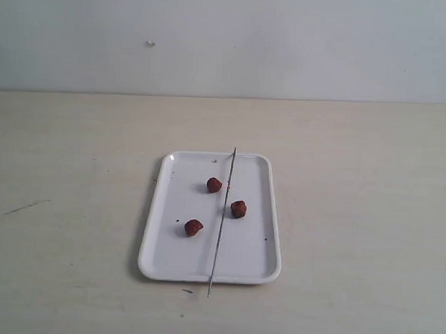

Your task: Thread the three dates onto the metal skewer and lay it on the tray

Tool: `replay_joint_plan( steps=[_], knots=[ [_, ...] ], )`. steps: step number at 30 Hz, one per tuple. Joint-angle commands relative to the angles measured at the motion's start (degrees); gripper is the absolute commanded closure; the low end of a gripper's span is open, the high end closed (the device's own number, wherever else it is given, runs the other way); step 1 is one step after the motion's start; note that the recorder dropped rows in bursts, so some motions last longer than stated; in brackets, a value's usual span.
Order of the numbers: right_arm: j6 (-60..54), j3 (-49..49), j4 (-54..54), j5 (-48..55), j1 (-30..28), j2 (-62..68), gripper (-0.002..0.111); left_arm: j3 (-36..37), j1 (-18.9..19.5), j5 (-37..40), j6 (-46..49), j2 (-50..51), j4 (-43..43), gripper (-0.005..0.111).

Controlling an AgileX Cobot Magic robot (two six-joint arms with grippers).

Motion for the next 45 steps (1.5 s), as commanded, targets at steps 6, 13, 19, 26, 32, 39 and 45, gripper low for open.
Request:
replay_joint_plan(
  steps=[6,13,19,26,32,39,45],
  knots=[
    [-0.1,0.3,-0.1,-0.8,-0.2,-0.3,0.108,0.2,0.2,-0.2,0.0,-0.4,-0.5,0.107],
    [-0.1,0.3,-0.1,-0.8,-0.2,-0.3,0.108,0.2,0.2,-0.2,0.0,-0.4,-0.5,0.107],
    [-0.2,0.3,-0.1,-0.8,-0.2,-0.3,0.108,0.2,0.2,-0.2,0.0,-0.4,-0.5,0.107],
    [-0.2,0.3,-0.1,-0.8,-0.2,-0.3,0.108,0.2,0.2,-0.2,0.0,-0.4,-0.5,0.107],
    [-6.6,0.3,-0.9,-7.4,-0.2,-0.3,0.108,0.2,0.2,-0.2,0.0,-0.4,-0.5,0.107],
    [-2.0,0.3,5.7,-28.6,-0.2,-0.3,0.108,0.2,0.2,-0.2,0.0,-0.4,-0.5,0.107],
    [19.9,0.3,5.9,-45.8,-0.2,-0.3,0.108,0.2,0.2,-0.2,0.0,-0.4,-0.5,0.107]
  ],
)
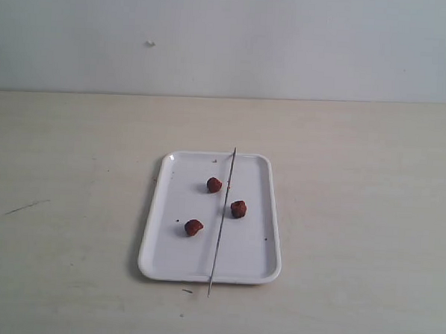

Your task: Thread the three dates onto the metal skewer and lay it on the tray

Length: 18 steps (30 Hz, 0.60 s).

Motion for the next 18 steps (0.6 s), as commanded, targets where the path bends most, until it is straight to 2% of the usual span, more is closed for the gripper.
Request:
replay_joint_plan(
  steps=[1,3,5,8,11,13,14,16,18],
  knots=[
    [20.6,0.3,0.6,-10.9,-0.2,-0.3,0.108,0.2,0.2,-0.2,0.0,-0.4,-0.5,0.107],
    [30.3,-0.1,0.3,-12.8,-0.2,-0.3,0.108,0.2,0.2,-0.2,0.0,-0.4,-0.5,0.107],
    [34.7,-3.7,-2.6,-9.4,-0.2,-0.3,0.108,0.2,0.2,-0.2,0.0,-0.4,-0.5,0.107],
    [34.6,-11.8,-5.9,-1.4,-0.2,1.7,0.108,0.2,0.2,-0.2,0.0,-0.4,-0.5,0.107],
    [29.7,-20.0,-5.9,4.3,-0.2,7.4,0.108,0.2,0.2,-0.2,0.0,-0.4,-0.5,0.107],
    [24.9,-30.9,-6.0,18.8,-0.2,16.6,0.108,0.2,0.2,-0.2,0.0,-0.4,-0.5,0.107],
    [20.4,-39.4,-6.0,34.3,-0.2,24.5,0.108,0.2,0.2,-0.2,0.0,-0.4,-0.5,0.107],
    [13.7,-48.0,-5.6,49.8,-0.2,33.1,0.108,0.2,0.2,-0.2,0.0,-0.4,-0.5,0.107],
    [7.9,-58.7,-3.8,69.3,-0.2,47.3,0.108,0.2,0.2,-0.2,0.0,-0.4,-0.5,0.107]
  ],
)
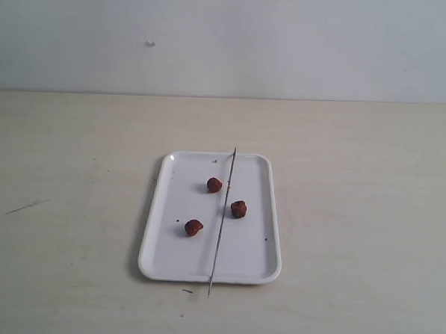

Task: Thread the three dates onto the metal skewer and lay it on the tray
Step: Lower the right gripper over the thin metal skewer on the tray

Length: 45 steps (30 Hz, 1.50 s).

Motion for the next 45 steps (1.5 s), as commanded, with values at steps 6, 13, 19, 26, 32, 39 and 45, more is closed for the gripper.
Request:
replay_joint_plan(
  steps=[6,13,19,26,32,39,45],
  knots=[
    [-15.9,-16.7,16.8,49.0,6.7,39.6,0.108,0.2,0.2,-0.2,0.0,-0.4,-0.5,0.107],
    [2.2,-15.4,13.6,33.0,28.9,53.0,0.108,0.2,0.2,-0.2,0.0,-0.4,-0.5,0.107],
    [3.8,-15.4,13.8,22.4,30.2,63.7,0.108,0.2,0.2,-0.2,0.0,-0.4,-0.5,0.107],
    [-14.2,-15.4,32.2,5.5,30.2,66.7,0.108,0.2,0.2,-0.2,0.0,-0.4,-0.5,0.107],
    [-14.2,-15.4,33.0,8.6,30.2,66.7,0.108,0.2,0.2,-0.2,0.0,-0.4,-0.5,0.107],
    [-6.9,-16.8,25.3,11.1,30.2,67.0,0.108,0.2,0.2,-0.2,0.0,-0.4,-0.5,0.107],
    [10.0,-24.1,4.1,28.9,32.1,68.7,0.108,0.2,0.2,-0.2,0.0,-0.4,-0.5,0.107]
  ],
)
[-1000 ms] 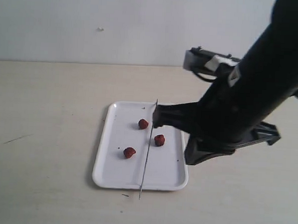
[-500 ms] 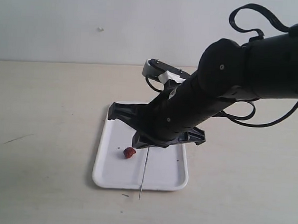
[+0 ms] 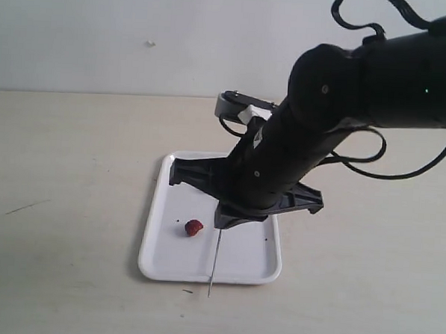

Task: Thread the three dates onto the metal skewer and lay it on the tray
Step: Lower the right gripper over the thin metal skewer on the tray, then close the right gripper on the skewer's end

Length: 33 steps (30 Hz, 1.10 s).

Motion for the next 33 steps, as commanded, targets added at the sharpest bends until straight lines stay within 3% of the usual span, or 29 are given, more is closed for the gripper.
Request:
replay_joint_plan(
  steps=[1,18,28,33],
  knots=[
    [11.1,-4.7,-12.9,11.6,2.2,1.5,0.108,0.2,0.2,-0.2,0.0,-0.4,-0.5,0.107],
    [11.5,-6.1,-5.7,3.1,3.4,9.3,0.107,0.2,0.2,-0.2,0.0,-0.4,-0.5,0.107],
    [11.8,-6.1,-8.9,1.3,3.4,9.6,0.082,0.2,0.2,-0.2,0.0,-0.4,-0.5,0.107],
    [14.1,-6.6,-8.9,1.5,3.4,10.9,0.081,0.2,0.2,-0.2,0.0,-0.4,-0.5,0.107]
  ],
)
